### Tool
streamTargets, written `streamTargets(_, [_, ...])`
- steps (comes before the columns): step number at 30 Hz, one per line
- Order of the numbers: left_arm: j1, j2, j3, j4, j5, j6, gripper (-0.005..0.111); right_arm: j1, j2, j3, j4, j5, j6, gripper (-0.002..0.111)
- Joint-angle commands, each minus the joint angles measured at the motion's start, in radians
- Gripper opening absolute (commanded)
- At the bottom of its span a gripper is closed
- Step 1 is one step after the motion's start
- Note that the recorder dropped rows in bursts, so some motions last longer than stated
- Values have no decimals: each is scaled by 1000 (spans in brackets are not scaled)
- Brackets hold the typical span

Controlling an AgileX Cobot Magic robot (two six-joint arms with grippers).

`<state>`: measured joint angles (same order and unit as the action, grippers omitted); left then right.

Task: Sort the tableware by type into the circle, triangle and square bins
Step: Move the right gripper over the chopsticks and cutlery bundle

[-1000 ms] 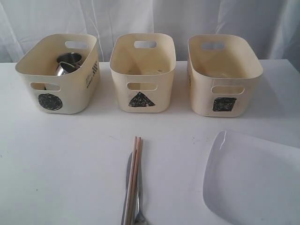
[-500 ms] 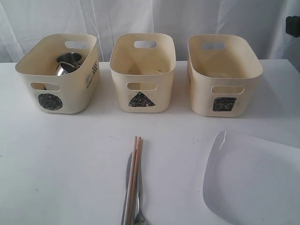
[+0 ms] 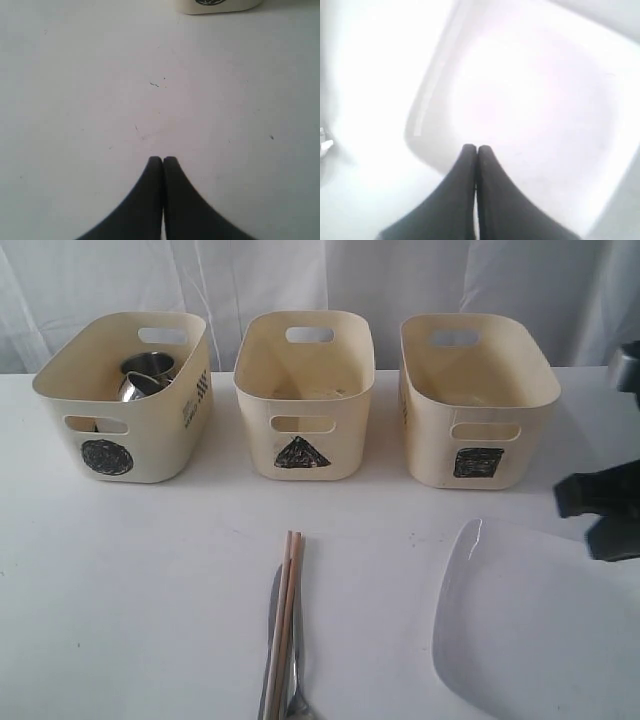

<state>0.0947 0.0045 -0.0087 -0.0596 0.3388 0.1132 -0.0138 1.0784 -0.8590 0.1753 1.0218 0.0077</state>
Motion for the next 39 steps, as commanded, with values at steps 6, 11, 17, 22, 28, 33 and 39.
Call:
streamTargets(6, [2,-5,9,0,13,-2,0,464,69,-18,-4,-100,278,0])
streamTargets(11, [2,-5,9,0,13,-2,0,713,277,-115,-124,-182,364,0])
streamTargets(17, [2,-5,9,0,13,-2,0,798,573,-284,-375,-193,390,0])
streamTargets(22, [2,-5,9,0,13,-2,0,798,680,-340,-436,-161,390,0])
streamTargets(28, [2,-5,9,0,13,-2,0,798,698,-385,-439,-324,389,24])
streamTargets(33, [2,-5,9,0,13,-2,0,798,710,-401,-439,-434,439,52])
streamTargets(39, [2,-5,9,0,13,-2,0,749,779,-401,-454,-449,704,49])
